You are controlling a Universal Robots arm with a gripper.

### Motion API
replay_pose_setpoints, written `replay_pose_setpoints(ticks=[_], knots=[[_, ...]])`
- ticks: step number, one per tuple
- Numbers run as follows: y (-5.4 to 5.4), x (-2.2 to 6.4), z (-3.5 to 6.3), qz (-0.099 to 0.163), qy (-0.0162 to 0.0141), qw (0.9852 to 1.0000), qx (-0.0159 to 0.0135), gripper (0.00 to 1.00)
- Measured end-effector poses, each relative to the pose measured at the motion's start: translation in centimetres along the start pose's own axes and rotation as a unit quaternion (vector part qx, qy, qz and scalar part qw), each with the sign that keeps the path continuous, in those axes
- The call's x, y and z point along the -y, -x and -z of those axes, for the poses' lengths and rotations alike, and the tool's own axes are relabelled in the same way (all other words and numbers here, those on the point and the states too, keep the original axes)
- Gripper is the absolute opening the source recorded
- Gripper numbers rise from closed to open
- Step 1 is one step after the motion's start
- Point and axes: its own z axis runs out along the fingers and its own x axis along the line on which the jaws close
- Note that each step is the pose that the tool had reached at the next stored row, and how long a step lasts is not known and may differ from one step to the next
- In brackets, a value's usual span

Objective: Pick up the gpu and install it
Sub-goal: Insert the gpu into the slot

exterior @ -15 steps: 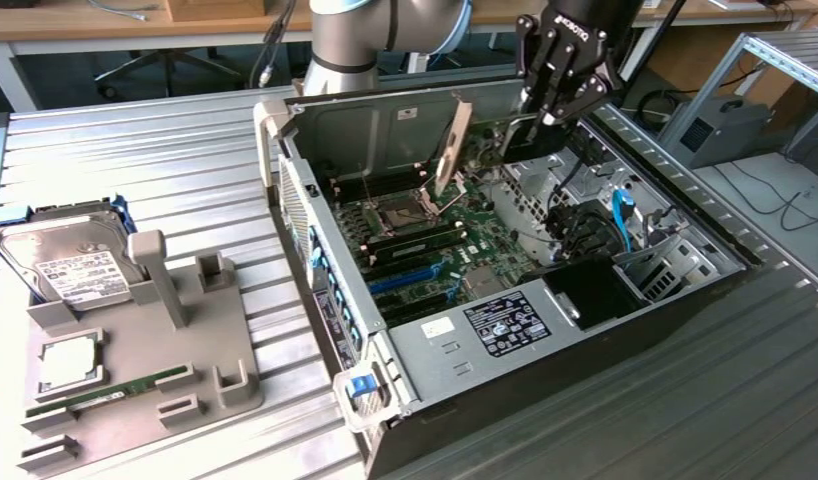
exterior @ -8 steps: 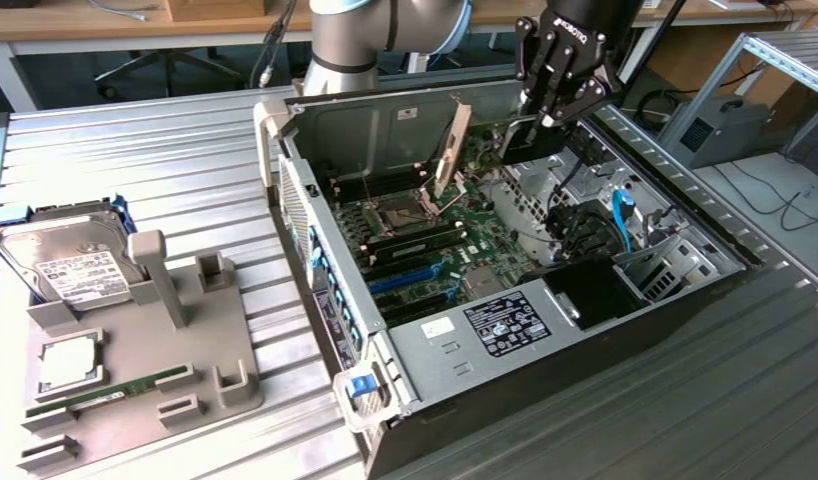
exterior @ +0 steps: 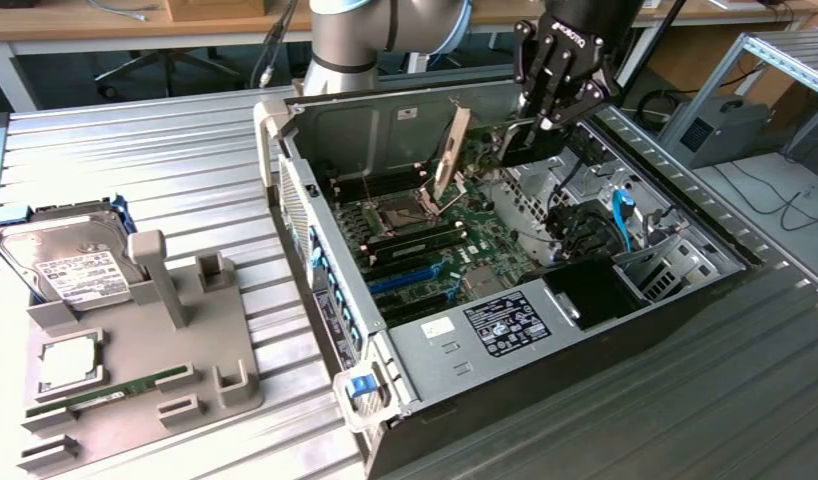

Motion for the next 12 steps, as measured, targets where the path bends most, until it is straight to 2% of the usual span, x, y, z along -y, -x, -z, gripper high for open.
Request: replay_pose_setpoints(ticks=[8,12], knots=[[0.0,0.02,-1.33,0.000,0.0000,1.0000,-0.0001,0.27],[0.0,0.02,-1.56,0.000,0.0000,1.0000,0.0000,0.27]])
